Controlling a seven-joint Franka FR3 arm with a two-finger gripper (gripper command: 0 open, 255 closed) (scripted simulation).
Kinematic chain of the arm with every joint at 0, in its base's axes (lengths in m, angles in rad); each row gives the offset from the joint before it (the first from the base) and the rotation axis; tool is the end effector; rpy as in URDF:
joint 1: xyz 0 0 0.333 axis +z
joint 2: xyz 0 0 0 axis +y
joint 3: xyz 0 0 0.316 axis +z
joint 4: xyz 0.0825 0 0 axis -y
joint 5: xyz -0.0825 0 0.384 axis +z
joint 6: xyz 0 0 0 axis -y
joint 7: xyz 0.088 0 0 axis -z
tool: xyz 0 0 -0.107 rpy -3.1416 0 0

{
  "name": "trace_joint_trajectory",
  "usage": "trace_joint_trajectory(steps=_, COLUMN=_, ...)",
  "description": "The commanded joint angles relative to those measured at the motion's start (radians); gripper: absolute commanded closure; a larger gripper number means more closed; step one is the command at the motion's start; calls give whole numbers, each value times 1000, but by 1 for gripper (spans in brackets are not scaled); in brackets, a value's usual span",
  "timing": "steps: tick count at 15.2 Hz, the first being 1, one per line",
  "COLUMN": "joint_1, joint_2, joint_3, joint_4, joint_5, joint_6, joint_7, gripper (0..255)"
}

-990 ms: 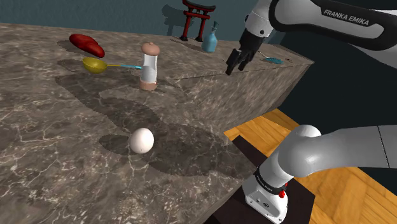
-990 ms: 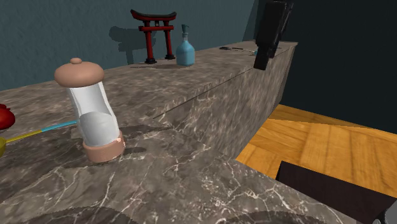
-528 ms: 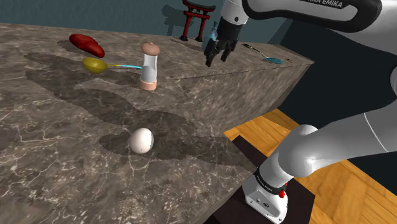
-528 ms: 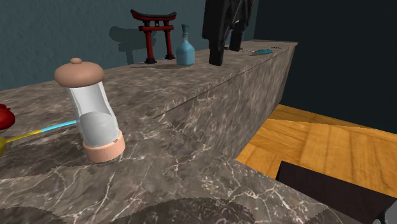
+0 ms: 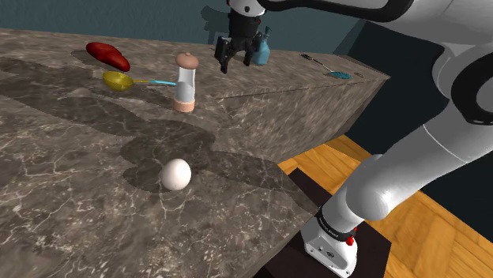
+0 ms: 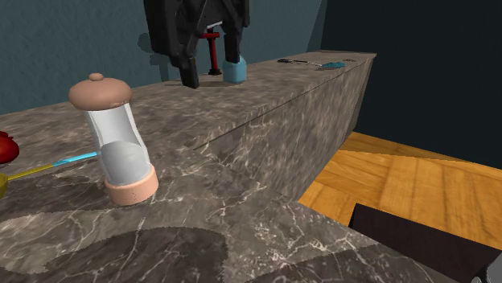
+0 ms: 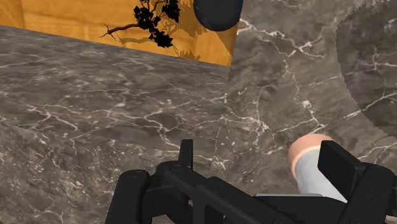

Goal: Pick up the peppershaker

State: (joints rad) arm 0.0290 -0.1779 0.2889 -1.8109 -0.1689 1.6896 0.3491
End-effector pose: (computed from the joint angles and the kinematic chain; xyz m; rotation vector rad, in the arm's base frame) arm 0.4854 0.1553 0.6134 2.9457 -0.0270 0.1735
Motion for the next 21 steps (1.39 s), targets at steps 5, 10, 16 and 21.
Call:
trace_joint_trajectory(steps=5, joint_1=54, joint_2=266, joint_3=85, joint_4=310, joint_5=-135, joint_6=-108, joint_7=130, gripper=0)
trace_joint_trajectory(steps=10, joint_1=145, joint_2=488, joint_3=107, joint_4=598, joint_5=-252, joint_6=-228, joint_7=189, gripper=0)
trace_joint_trajectory(steps=16, joint_1=126, joint_2=457, joint_3=105, joint_4=474, joint_5=-239, joint_6=-135, joint_7=211, gripper=0)
trace_joint_trajectory(steps=21, joint_1=122, joint_2=451, joint_3=105, joint_4=445, joint_5=-236, joint_6=-113, joint_7=217, gripper=255)
